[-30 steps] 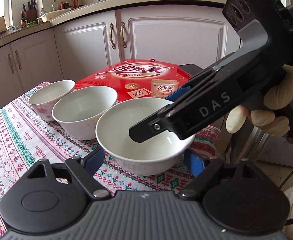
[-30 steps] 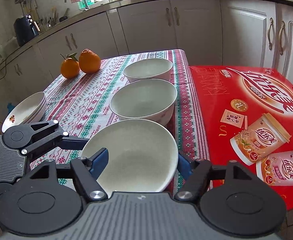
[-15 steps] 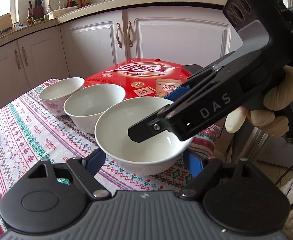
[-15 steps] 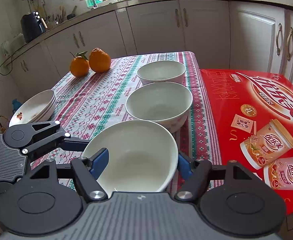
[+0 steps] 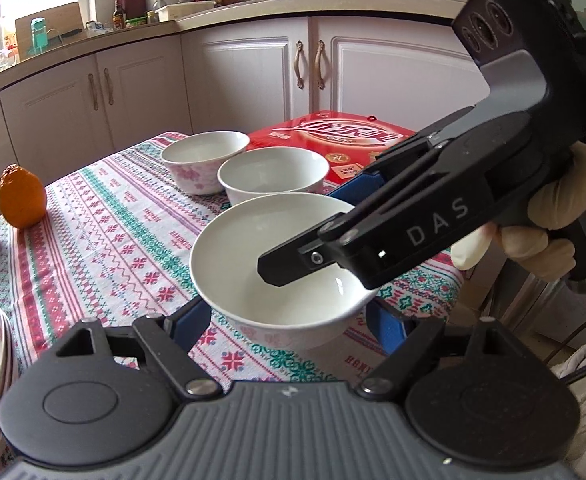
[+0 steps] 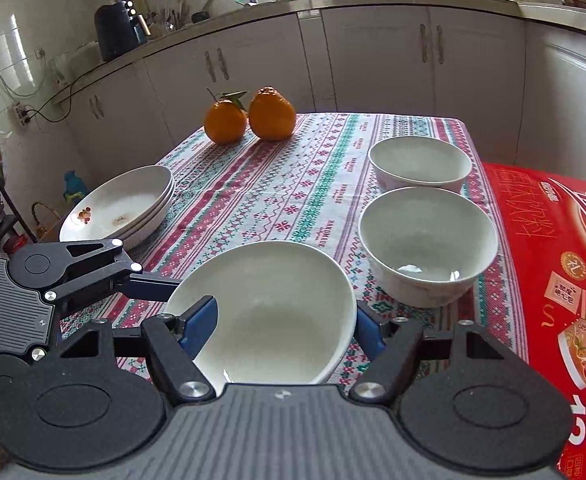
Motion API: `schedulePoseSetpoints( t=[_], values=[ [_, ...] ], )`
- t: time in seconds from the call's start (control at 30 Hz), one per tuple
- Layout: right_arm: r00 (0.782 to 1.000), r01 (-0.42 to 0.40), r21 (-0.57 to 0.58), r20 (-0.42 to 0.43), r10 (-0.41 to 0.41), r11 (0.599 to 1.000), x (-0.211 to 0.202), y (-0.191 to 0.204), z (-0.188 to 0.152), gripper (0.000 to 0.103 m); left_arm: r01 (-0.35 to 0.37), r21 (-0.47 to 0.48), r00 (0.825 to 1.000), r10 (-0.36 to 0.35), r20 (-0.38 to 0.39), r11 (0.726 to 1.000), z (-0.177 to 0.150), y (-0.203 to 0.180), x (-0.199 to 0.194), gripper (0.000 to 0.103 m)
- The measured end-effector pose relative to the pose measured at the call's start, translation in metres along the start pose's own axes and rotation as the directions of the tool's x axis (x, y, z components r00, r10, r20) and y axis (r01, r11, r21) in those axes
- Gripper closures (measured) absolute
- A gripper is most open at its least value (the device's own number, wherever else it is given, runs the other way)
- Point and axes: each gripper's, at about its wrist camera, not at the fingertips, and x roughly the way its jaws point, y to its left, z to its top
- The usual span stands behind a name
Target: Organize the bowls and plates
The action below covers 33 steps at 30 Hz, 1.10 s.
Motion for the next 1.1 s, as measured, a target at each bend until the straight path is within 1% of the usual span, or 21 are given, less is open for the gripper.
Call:
schedulePoseSetpoints(
  t=[0.23, 0.43, 0.9, 1.1],
  values=[
    [0.999, -0.046, -0.032, -0.019, 0.046, 0.998, 0.022, 0.02, 0.01, 0.026, -0.043, -0.046, 0.999, 0.043, -0.013, 0.998, -0.013, 0.02, -0.011, 0.019],
    [0.997, -0.068, -0.052, -0.033, 0.066, 0.996, 0.037, 0.032, 0.017, 0.026, -0.062, -0.077, 0.998, 0.06, -0.02, 0.995, -0.021, 0.034, -0.014, 0.019],
    [0.996, -0.08, -0.075, -0.044, 0.077, 0.994, 0.06, 0.043, 0.029, 0.026, -0.092, -0.109, 0.996, 0.091, -0.021, 0.99, -0.025, 0.053, -0.016, 0.019],
    [0.996, -0.077, -0.08, -0.045, 0.073, 0.994, 0.069, 0.044, 0.032, 0.026, -0.091, -0.125, 0.996, 0.09, -0.018, 0.988, -0.025, 0.06, -0.013, 0.019]
  ],
)
